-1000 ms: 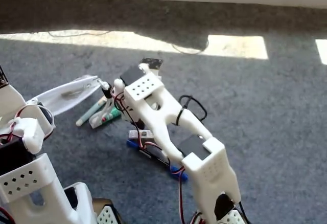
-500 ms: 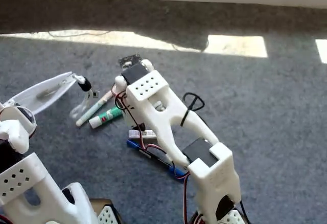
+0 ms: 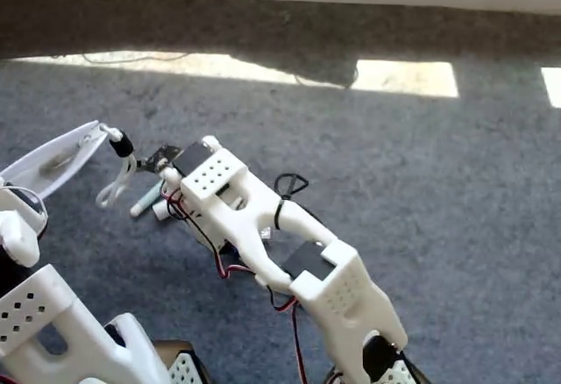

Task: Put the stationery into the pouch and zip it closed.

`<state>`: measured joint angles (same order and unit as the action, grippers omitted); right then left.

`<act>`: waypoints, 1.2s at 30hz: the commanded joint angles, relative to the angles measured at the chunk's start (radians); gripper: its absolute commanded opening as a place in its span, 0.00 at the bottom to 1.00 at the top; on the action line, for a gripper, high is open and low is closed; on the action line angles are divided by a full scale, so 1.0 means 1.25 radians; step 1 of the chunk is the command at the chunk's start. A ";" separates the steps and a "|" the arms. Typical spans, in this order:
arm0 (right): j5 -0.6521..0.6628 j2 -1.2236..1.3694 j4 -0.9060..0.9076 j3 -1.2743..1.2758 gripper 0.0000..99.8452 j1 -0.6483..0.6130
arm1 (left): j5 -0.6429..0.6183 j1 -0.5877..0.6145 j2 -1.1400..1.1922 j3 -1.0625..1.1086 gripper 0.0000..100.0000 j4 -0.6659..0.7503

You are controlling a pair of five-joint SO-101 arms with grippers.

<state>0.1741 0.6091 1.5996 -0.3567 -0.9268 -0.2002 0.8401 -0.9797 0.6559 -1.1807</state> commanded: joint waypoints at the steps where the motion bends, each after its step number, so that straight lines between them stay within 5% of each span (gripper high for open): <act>1: 0.017 -0.004 -0.013 -0.024 0.20 -0.018 | -0.010 0.004 -0.004 -0.006 0.01 0.021; 10: 0.085 0.050 -0.053 -0.023 0.20 0.052 | -0.010 0.003 -0.004 -0.006 0.01 0.021; 19: 0.096 0.102 -0.035 -0.026 0.00 0.109 | -0.010 0.003 -0.004 -0.006 0.01 0.021; 30: 0.097 -0.021 0.010 -0.039 0.00 0.282 | -0.010 0.003 -0.004 -0.006 0.01 0.021; 36: 0.092 -0.023 0.021 -0.039 0.02 0.289 | -0.010 0.003 -0.004 -0.006 0.01 0.021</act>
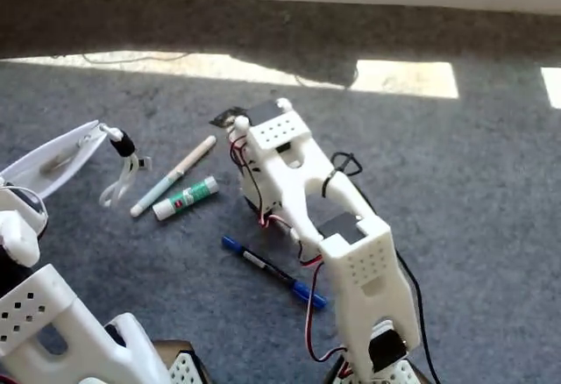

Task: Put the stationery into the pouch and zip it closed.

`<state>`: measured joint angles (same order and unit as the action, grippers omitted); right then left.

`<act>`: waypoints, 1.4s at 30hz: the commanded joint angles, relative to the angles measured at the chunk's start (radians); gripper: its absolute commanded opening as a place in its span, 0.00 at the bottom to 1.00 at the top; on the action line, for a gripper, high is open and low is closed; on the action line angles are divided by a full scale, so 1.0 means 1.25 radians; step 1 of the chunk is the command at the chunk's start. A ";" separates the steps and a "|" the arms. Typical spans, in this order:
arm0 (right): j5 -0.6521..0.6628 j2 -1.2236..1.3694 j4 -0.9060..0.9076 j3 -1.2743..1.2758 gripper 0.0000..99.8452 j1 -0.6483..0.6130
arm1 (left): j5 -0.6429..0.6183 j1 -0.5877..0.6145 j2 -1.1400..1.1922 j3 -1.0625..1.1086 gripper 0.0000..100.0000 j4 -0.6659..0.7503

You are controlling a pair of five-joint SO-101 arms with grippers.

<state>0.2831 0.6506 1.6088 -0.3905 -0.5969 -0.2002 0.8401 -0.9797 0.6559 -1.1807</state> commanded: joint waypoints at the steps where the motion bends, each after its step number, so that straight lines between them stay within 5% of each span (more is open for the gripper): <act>1: 0.005 -0.056 0.014 -0.012 0.03 0.024 | -0.010 0.003 -0.004 -0.006 0.01 0.021; 7: -0.058 -0.056 0.008 -0.017 0.20 0.018 | -0.010 -0.003 -0.004 -0.006 0.01 0.021; 16: -0.063 -0.021 -0.072 -0.017 0.21 -0.026 | -0.010 -0.031 -0.004 -0.004 0.01 0.021; 32: -0.059 0.047 -0.069 -0.020 0.00 -0.029 | -0.009 -0.035 -0.004 -0.004 0.01 0.021; 42: -0.063 -0.078 -0.048 -0.004 0.01 -0.025 | -0.010 -0.104 -0.004 -0.007 0.01 0.021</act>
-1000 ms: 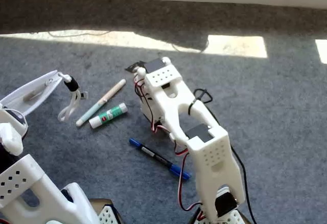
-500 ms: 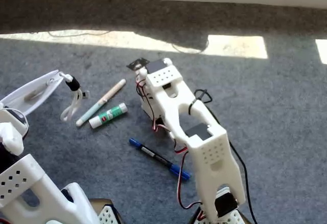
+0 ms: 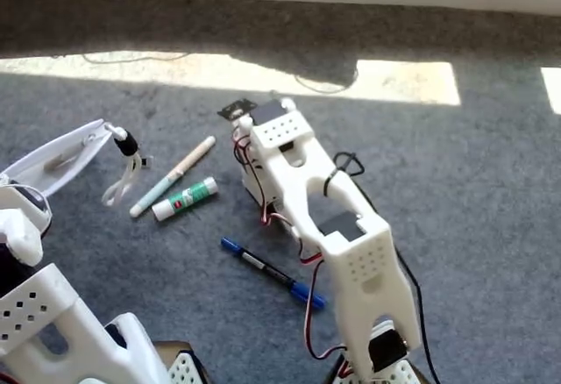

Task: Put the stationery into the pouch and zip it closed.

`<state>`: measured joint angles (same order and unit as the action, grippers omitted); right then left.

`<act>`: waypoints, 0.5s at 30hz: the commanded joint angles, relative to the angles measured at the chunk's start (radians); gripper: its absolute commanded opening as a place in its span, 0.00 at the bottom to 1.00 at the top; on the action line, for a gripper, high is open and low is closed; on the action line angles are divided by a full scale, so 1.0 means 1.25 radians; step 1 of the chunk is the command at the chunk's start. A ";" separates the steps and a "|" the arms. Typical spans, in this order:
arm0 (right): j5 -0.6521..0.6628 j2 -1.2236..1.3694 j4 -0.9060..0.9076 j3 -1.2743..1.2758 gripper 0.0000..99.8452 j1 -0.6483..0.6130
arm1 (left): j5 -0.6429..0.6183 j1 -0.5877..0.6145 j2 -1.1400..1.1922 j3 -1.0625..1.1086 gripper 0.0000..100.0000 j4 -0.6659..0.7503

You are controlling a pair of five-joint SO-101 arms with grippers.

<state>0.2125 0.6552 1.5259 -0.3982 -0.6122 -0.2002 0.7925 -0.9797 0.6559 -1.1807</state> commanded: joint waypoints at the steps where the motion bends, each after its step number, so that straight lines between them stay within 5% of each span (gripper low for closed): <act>1: -0.006 -0.096 0.018 0.018 0.01 -0.013 | -0.010 -0.084 -0.004 -0.008 0.01 0.021; 15: -0.053 -0.350 -0.057 0.236 0.01 -0.013 | -0.007 -0.242 0.002 -0.009 0.01 0.020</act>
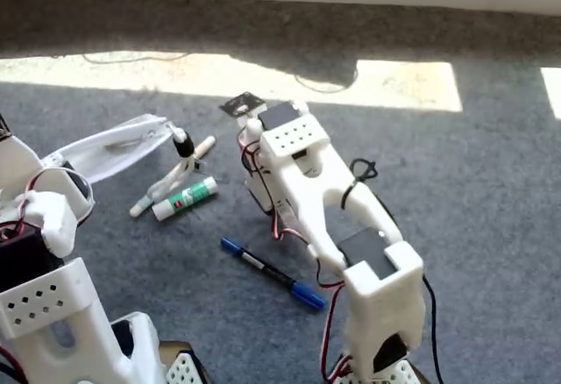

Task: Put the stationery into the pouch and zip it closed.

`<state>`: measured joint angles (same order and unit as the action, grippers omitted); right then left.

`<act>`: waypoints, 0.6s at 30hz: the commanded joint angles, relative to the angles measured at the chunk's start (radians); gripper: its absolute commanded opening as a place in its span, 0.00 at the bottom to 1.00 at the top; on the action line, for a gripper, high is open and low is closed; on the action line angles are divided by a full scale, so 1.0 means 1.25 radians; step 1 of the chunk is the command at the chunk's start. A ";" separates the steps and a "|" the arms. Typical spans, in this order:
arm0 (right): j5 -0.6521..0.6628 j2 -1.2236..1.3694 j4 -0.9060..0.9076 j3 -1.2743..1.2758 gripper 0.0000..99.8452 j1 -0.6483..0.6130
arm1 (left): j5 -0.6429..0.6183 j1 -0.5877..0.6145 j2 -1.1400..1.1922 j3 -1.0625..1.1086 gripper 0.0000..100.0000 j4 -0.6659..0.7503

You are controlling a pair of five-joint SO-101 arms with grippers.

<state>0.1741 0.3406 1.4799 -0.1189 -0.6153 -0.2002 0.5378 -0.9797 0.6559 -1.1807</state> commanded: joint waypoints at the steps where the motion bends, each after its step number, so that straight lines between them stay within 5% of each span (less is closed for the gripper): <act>1: -0.022 -0.123 -0.020 0.024 0.01 -0.010 | -0.007 -0.041 0.002 -0.009 0.01 0.020; 18: -0.206 -0.515 -0.021 0.120 0.01 -0.018 | -0.005 -0.039 0.001 -0.009 0.01 -0.005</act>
<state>-0.0345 -0.2102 1.4753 0.0422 -0.6153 -0.2002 0.5056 -0.9782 0.6559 -1.1807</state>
